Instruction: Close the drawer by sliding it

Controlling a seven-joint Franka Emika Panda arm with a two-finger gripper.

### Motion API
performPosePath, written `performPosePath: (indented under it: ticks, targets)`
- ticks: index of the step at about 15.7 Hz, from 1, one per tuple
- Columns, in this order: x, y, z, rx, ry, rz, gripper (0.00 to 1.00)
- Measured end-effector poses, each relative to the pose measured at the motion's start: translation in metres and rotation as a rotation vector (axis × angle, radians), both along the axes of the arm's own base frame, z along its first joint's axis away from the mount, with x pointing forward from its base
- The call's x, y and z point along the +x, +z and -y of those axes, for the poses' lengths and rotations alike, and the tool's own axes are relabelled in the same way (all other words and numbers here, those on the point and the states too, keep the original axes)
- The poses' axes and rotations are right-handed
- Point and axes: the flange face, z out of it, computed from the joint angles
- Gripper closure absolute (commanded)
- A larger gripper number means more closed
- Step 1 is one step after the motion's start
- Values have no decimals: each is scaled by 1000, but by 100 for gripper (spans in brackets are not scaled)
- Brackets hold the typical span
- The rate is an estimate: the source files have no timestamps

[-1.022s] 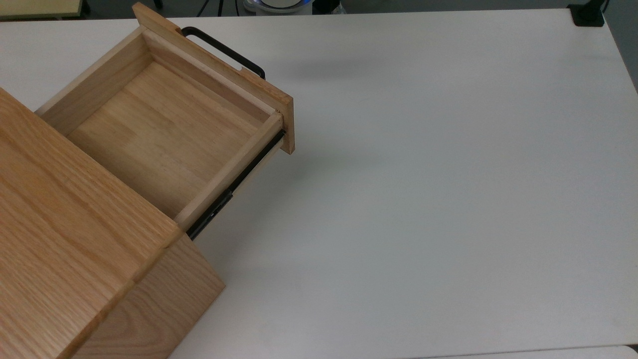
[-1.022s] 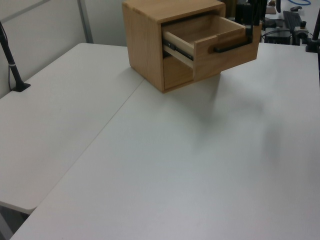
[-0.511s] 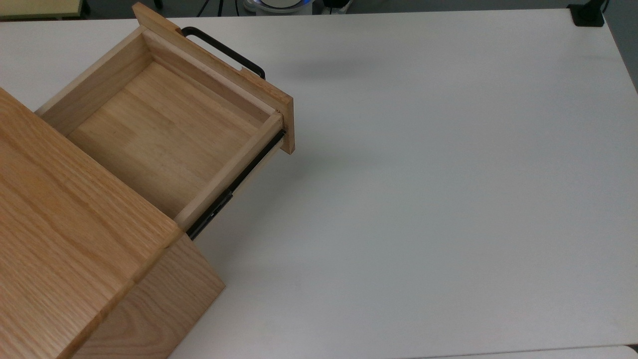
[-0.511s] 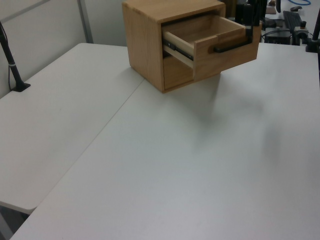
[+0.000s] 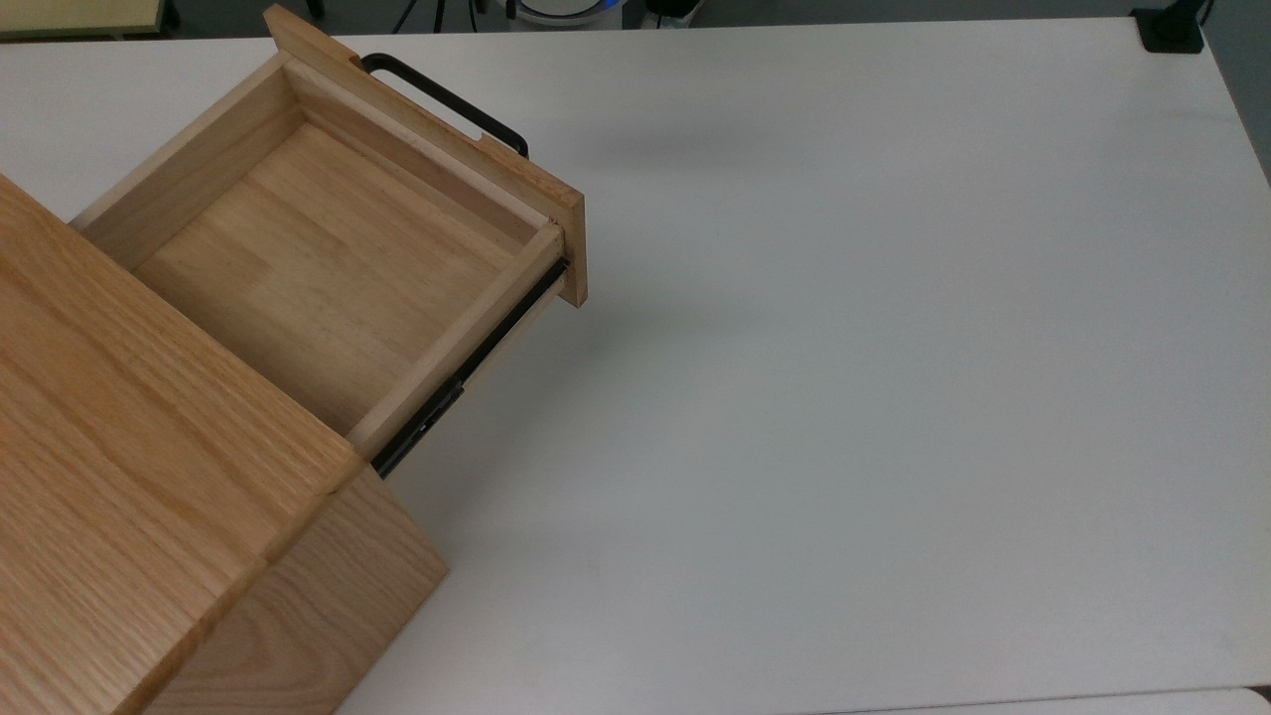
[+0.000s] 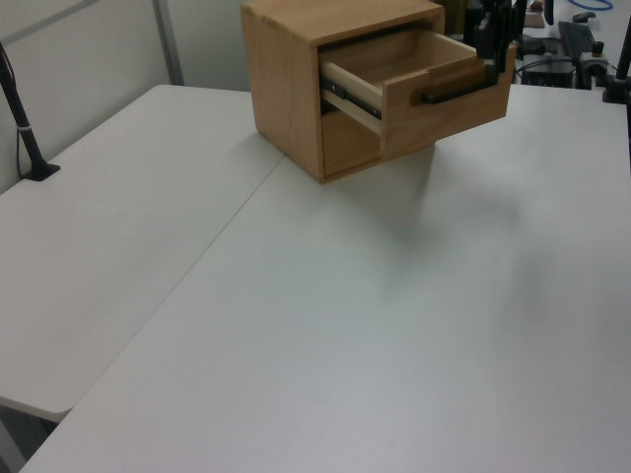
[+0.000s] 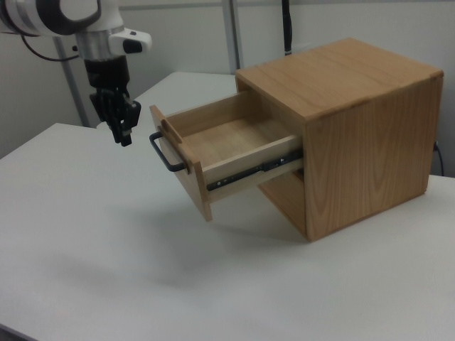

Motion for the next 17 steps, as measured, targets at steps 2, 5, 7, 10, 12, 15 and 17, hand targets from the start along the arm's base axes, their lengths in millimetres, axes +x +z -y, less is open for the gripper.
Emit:
performPosePath:
  ticks: [2, 5, 7, 10, 12, 15, 17]
  targets:
    - [5, -9, 0, 0, -76, -15, 88]
    - [18, -19, 2, 9, -174, 7, 89]
    - [26, -29, 4, 8, -208, 11, 89]
    - [39, -43, 8, 9, -228, 24, 89]
    - [46, -52, 12, 9, -240, 22, 89]
    - [57, -60, 26, 10, -276, 45, 90]
    - [66, -60, 37, 11, -299, 91, 91]
